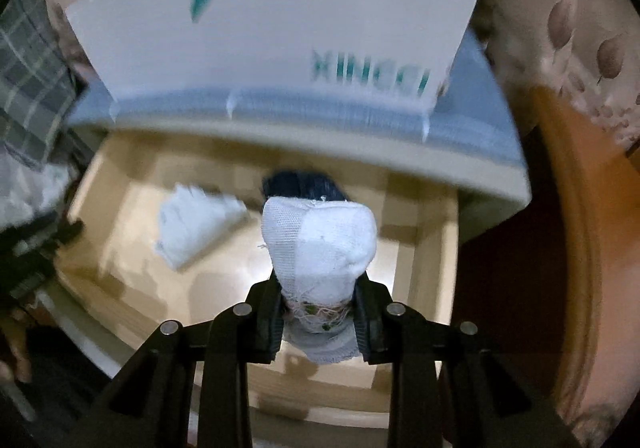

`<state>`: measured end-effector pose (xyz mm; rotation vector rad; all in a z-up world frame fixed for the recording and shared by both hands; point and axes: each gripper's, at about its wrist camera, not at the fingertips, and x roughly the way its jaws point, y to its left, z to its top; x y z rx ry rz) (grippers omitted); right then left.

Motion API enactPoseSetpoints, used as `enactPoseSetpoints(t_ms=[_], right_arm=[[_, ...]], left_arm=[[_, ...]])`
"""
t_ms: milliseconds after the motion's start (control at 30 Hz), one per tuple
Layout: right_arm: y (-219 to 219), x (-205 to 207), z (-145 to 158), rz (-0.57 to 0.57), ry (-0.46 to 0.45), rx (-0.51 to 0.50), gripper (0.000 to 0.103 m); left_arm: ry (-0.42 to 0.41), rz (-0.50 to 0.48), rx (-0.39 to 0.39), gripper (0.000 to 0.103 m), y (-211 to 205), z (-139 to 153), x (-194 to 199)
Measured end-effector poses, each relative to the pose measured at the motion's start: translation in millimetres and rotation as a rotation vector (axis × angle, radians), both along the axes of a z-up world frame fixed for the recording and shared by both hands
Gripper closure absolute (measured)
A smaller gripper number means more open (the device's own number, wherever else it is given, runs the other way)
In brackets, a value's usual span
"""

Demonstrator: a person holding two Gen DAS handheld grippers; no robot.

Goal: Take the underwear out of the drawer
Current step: 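Lift the white pink-print underwear with the right tool, lower it into the box, open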

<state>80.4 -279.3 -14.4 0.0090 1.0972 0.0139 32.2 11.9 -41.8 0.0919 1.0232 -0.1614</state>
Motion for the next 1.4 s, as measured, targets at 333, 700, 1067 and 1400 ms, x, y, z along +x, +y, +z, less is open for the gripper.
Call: enactPoseSetpoints(t_ms=[333, 700, 1067, 1400], right_arm=[[-15.6, 11.6, 101.6, -0.022, -0.206, 0.043, 0.077], [-11.7, 65.7, 162.3, -0.033, -0.288, 0.064, 0.077], [-4.3, 137.1, 151.0, -0.047, -0.231, 0.086, 0.077], [-4.9, 176.4, 96.9, -0.094, -0.105, 0.107, 0.075]], left_arm=[[-0.003, 0.001, -0.006, 0.045, 0.5, 0.3, 0.2], [-0.001, 0.007, -0.014, 0.045, 1.2, 2.1, 0.6], [-0.001, 0.016, -0.029, 0.045, 3.0, 1.7, 1.1], [0.003, 0.022, -0.042, 0.045, 4.4, 0.9, 2.0]])
